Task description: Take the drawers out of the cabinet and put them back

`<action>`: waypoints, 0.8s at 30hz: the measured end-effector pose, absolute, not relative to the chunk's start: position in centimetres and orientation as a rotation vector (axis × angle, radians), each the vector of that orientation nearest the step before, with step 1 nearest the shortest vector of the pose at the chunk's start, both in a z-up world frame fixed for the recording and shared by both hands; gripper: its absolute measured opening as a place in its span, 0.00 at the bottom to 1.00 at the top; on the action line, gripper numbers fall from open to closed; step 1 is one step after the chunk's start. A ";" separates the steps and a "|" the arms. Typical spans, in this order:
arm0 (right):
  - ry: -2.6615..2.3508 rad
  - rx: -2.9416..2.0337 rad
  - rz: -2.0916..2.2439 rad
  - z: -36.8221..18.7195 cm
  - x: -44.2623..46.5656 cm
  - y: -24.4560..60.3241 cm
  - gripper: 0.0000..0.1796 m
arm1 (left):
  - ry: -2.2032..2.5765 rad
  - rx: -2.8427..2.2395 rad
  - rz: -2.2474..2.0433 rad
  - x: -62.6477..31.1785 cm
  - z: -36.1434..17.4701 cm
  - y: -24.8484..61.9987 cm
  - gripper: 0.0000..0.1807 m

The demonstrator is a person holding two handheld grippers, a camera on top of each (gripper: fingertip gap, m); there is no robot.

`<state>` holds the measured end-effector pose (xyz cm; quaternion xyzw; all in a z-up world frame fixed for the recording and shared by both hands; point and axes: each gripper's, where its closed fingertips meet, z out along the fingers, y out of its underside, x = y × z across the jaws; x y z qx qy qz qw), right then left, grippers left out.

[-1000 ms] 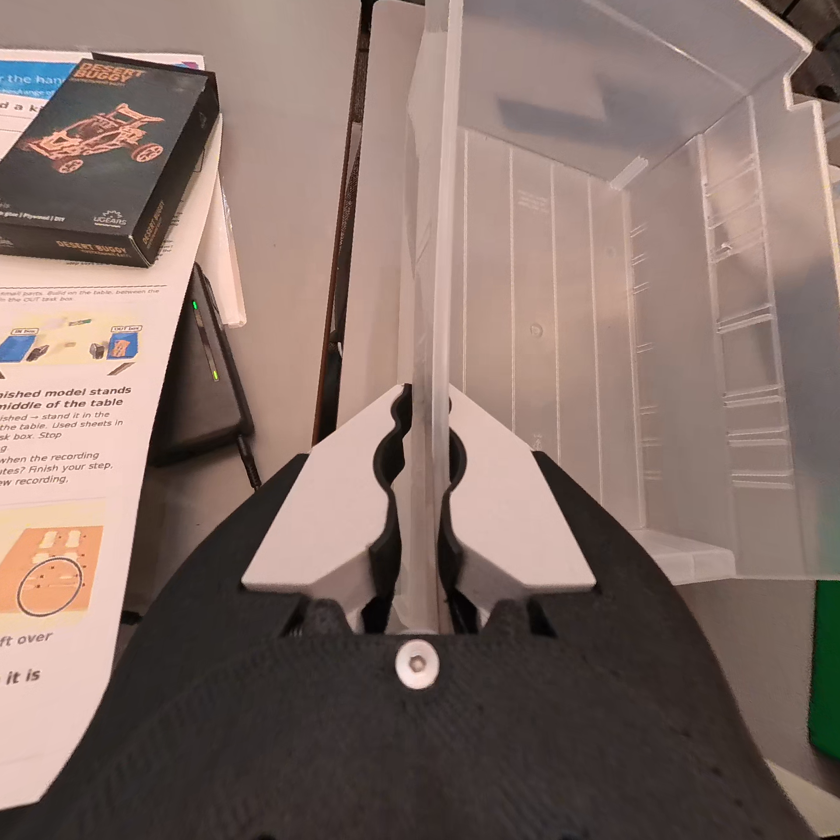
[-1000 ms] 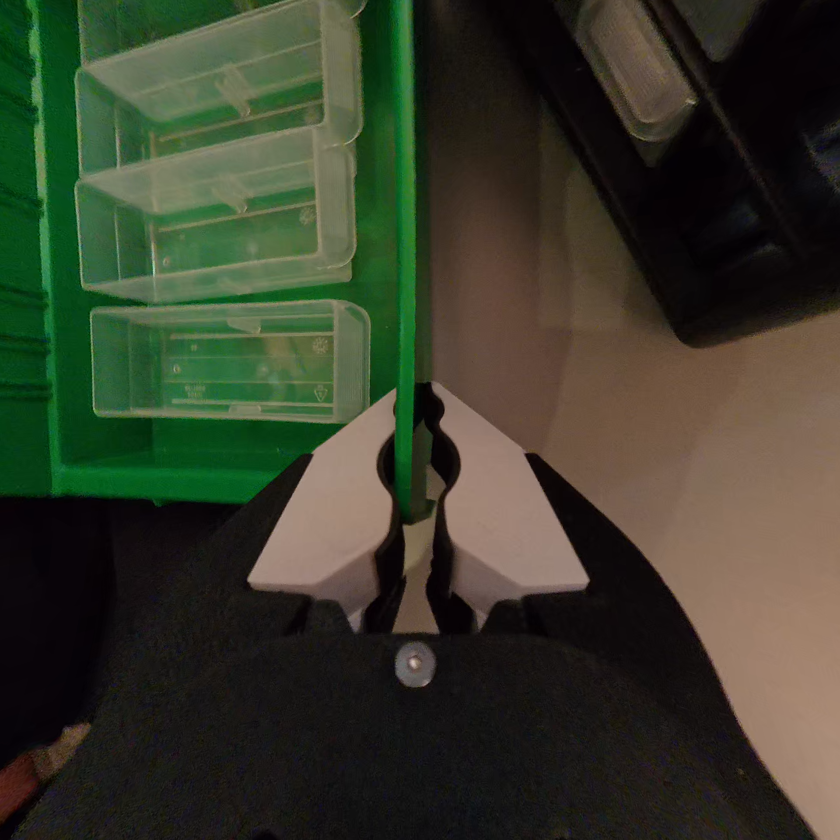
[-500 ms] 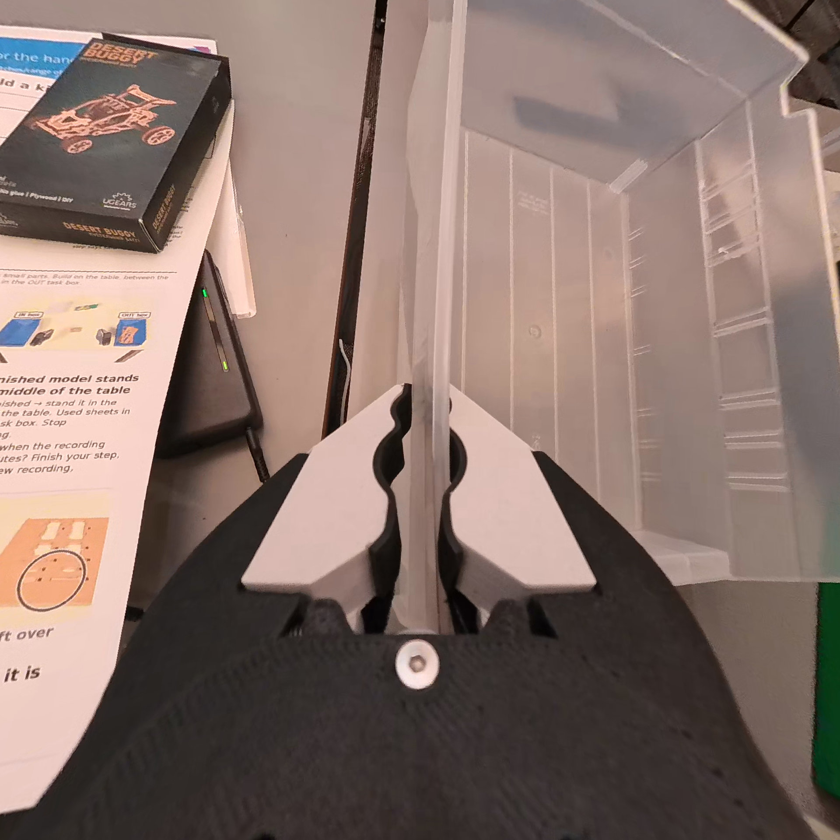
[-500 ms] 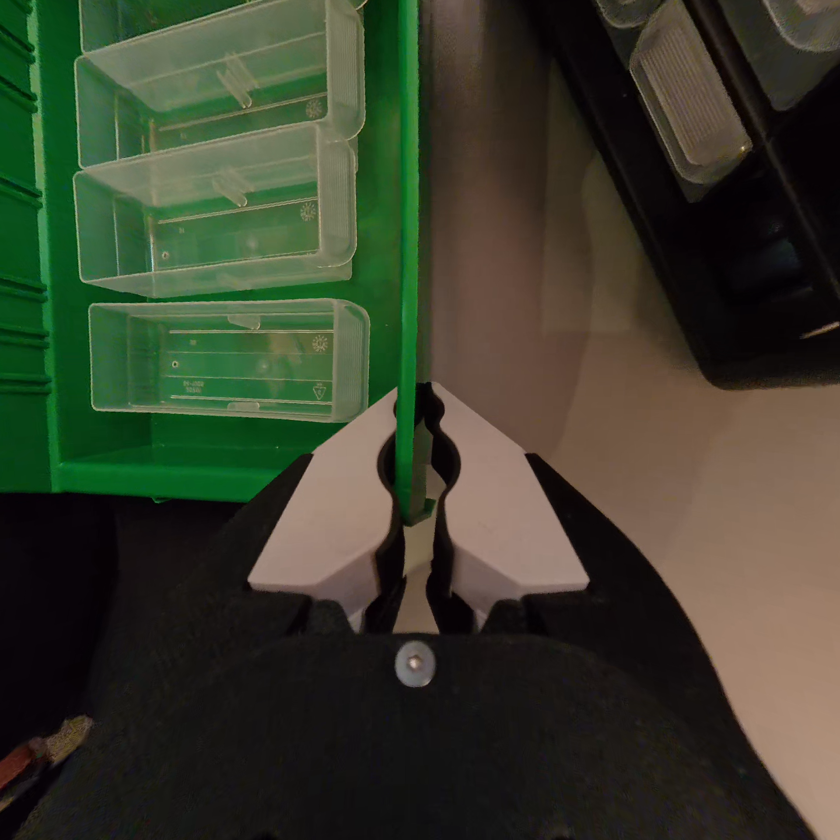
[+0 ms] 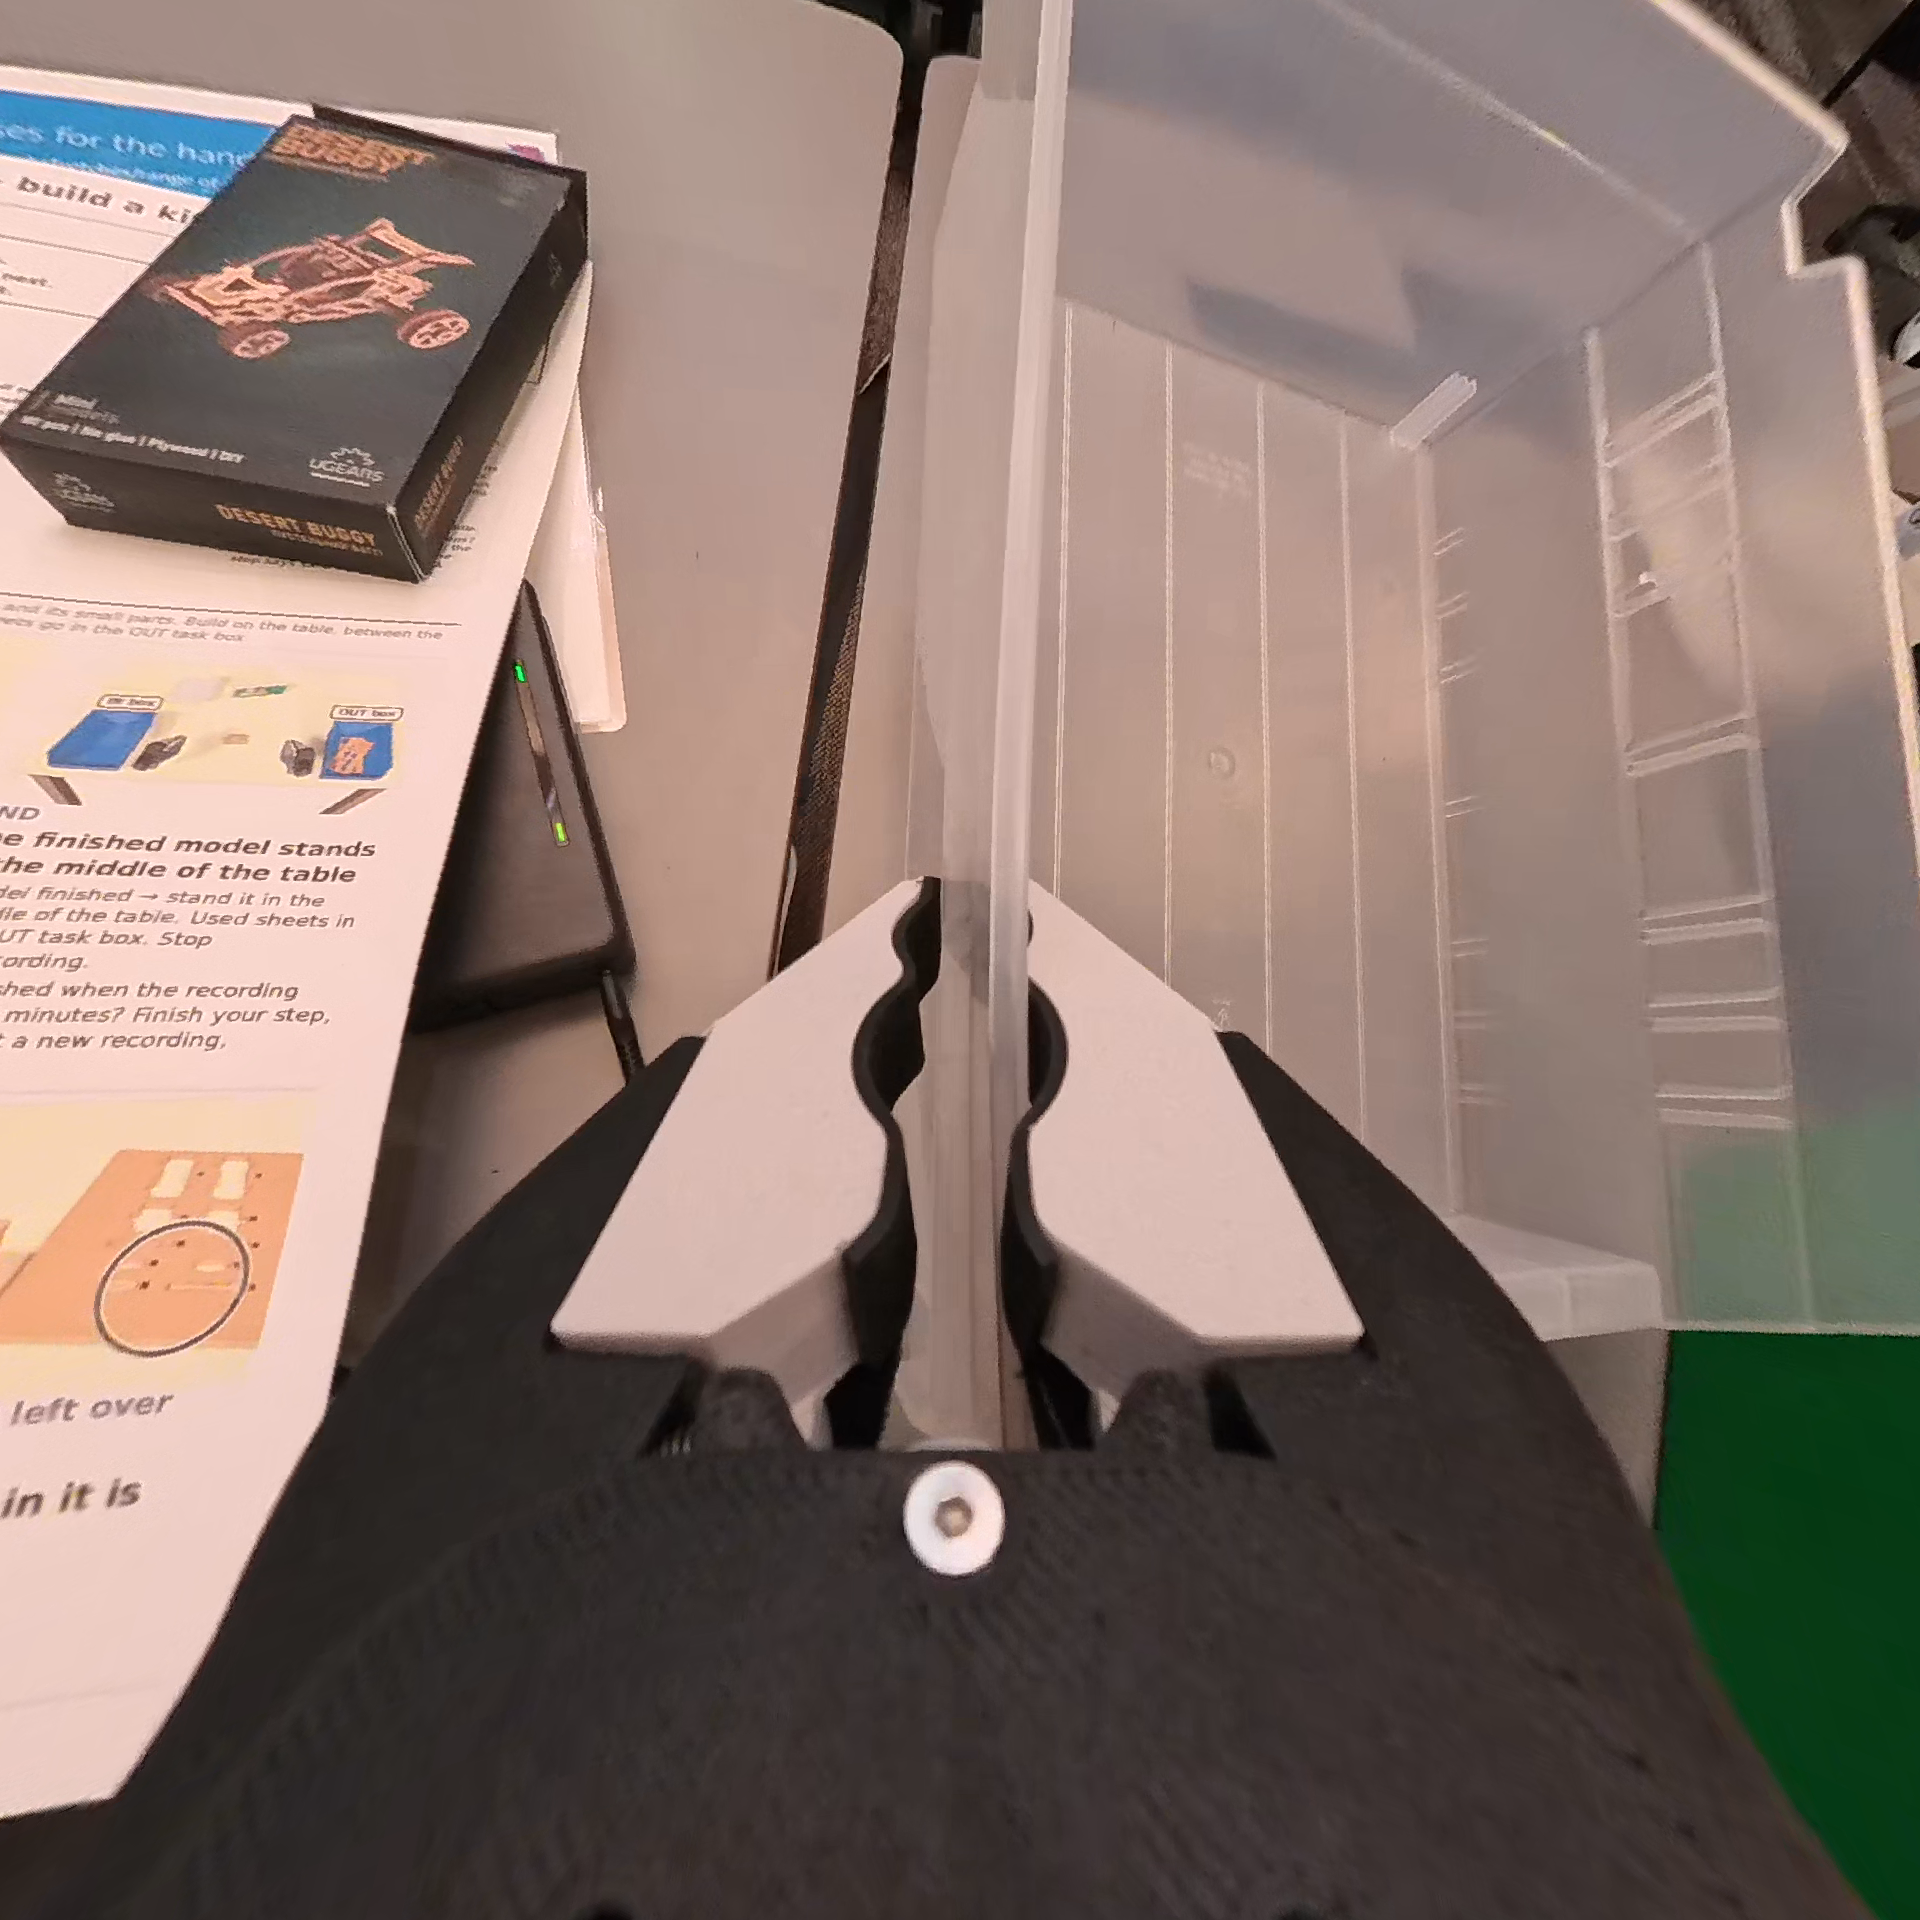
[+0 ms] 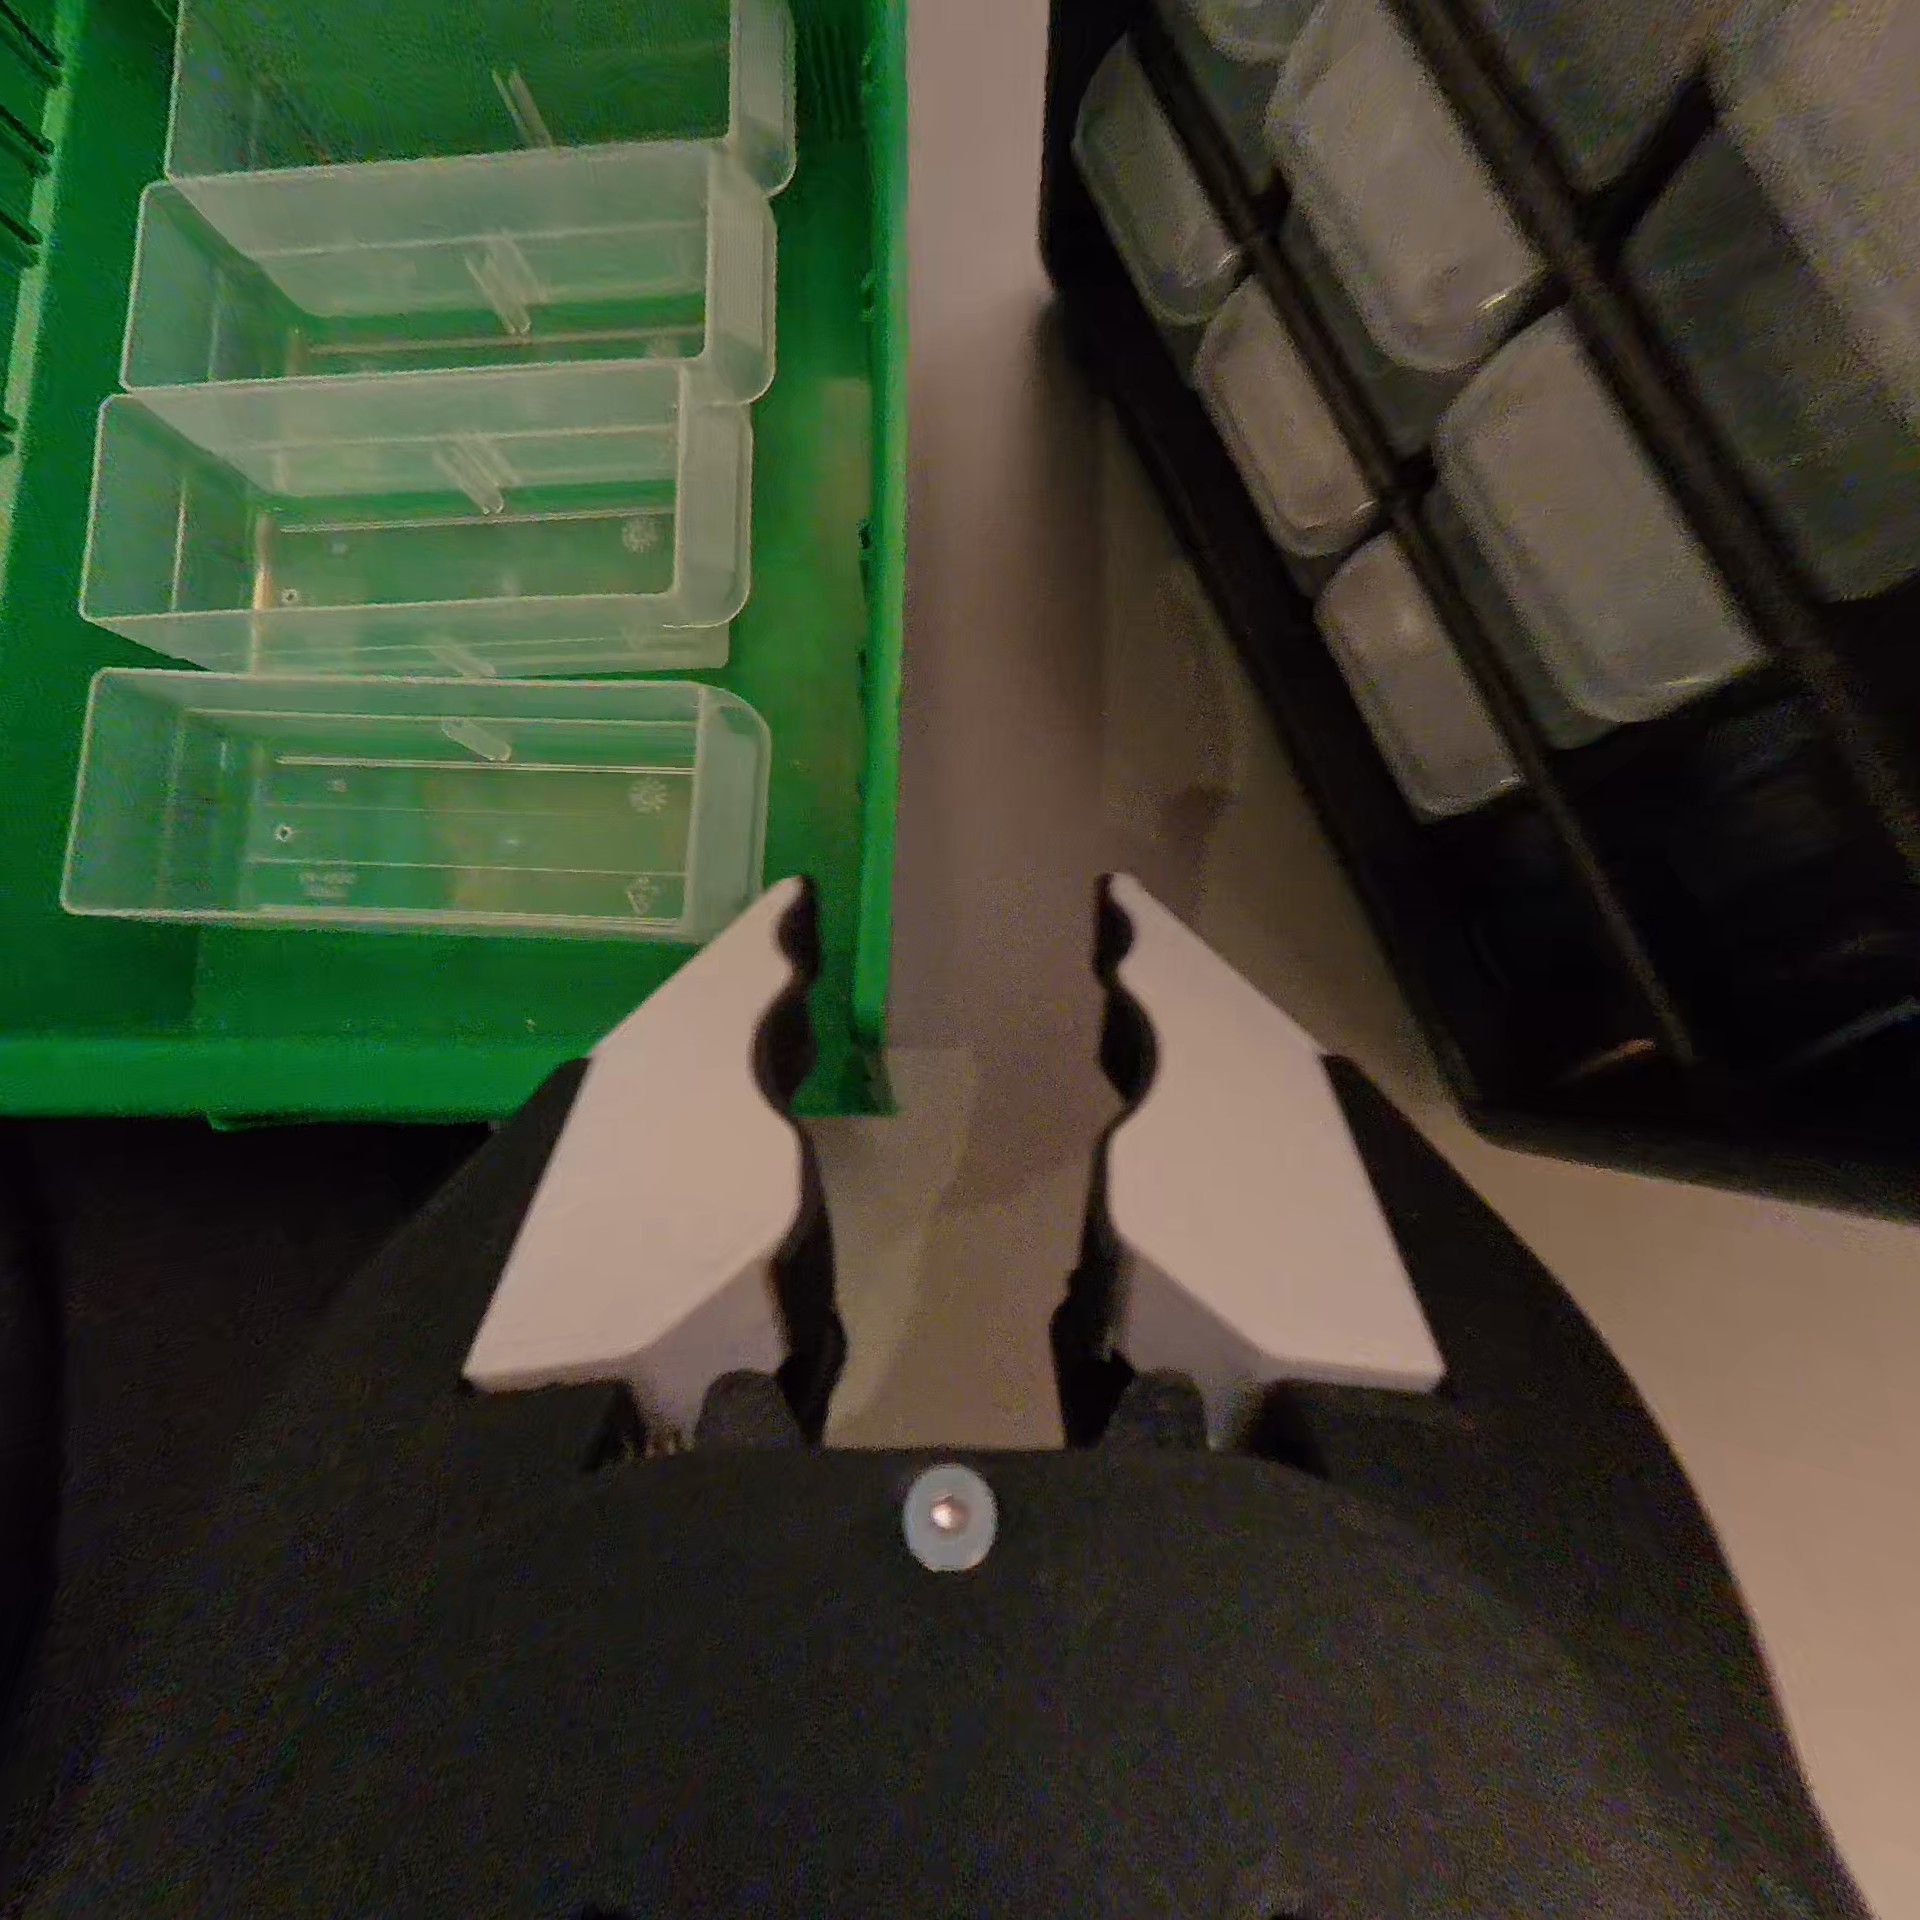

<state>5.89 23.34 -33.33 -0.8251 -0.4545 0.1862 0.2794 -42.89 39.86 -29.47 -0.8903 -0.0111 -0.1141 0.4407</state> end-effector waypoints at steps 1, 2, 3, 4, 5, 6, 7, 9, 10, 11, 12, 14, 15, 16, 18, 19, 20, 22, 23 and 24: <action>-1.230 -2.175 0.478 -32.5 6.4 23.5 0.37 | -0.033 -2.206 -0.282 -43.0 -29.3 39.9 0.03; -1.258 -2.120 0.440 -31.6 6.9 23.4 0.43 | -0.040 -2.200 -0.282 -43.1 -29.2 39.9 0.04; -1.306 -2.058 0.389 -30.6 7.3 23.2 0.45 | -0.049 -2.194 -0.282 -43.2 -29.1 39.9 0.04; -1.374 -1.975 0.348 -29.5 7.6 22.5 0.45 | -0.055 -2.191 -0.280 -43.4 -29.0 39.9 0.04; -1.450 -1.861 0.313 -28.2 7.4 21.5 0.43 | -0.061 -2.188 -0.281 -43.5 -28.9 39.9 0.04; -1.521 -1.741 0.263 -27.1 7.3 20.5 0.40 | -0.069 -2.183 -0.286 -43.6 -28.8 39.9 0.04; -1.590 -1.641 0.206 -26.4 7.1 19.5 0.38 | -0.076 -2.177 -0.290 -43.6 -28.7 39.9 0.04; -1.782 -1.530 0.196 -27.1 6.2 16.4 0.35 | -0.085 -2.168 -0.301 -43.6 -28.5 39.9 0.04; -1.872 -1.518 0.212 -28.1 5.7 15.0 0.34 | -0.088 -2.164 -0.304 -43.6 -28.4 39.9 0.04; -1.956 -1.510 0.201 -29.4 5.4 14.1 0.33 | -0.091 -2.161 -0.307 -43.6 -28.3 39.9 0.04; -2.020 -1.488 0.156 -30.7 5.0 13.8 0.32 | -0.092 -2.158 -0.309 -43.5 -28.2 40.0 0.04; -2.118 -1.437 0.092 -33.0 4.2 13.6 0.27 | -0.093 -2.154 -0.315 -43.4 -28.0 40.0 0.04; -2.152 -1.424 0.078 -34.0 3.7 13.6 0.24 | -0.092 -2.152 -0.317 -43.3 -27.9 39.9 0.04; -2.189 -1.419 0.073 -34.8 3.4 13.5 0.24 | -0.093 -2.150 -0.319 -43.3 -27.8 39.9 0.04; -2.226 -1.419 0.133 -35.2 2.5 13.1 0.19 | -0.096 -2.142 -0.320 -43.4 -27.5 39.8 0.04; -2.233 -1.421 0.144 -35.3 2.0 13.2 0.16 | -0.098 -2.138 -0.319 -43.6 -27.3 39.7 0.04; -2.241 -1.407 0.146 -35.4 1.5 13.2 0.15 | -0.101 -2.132 -0.319 -43.7 -27.0 39.6 0.04; -2.248 -1.396 0.137 -35.4 0.5 13.5 0.15 | -0.114 -2.117 -0.323 -44.1 -26.5 39.6 0.04; -2.239 -1.411 0.138 -35.4 -0.1 13.8 0.15 | -0.119 -2.109 -0.326 -44.2 -26.2 39.5 0.04; -2.227 -1.430 0.144 -35.4 -0.8 14.0 0.15 | -0.124 -2.099 -0.328 -44.4 -25.8 39.5 0.04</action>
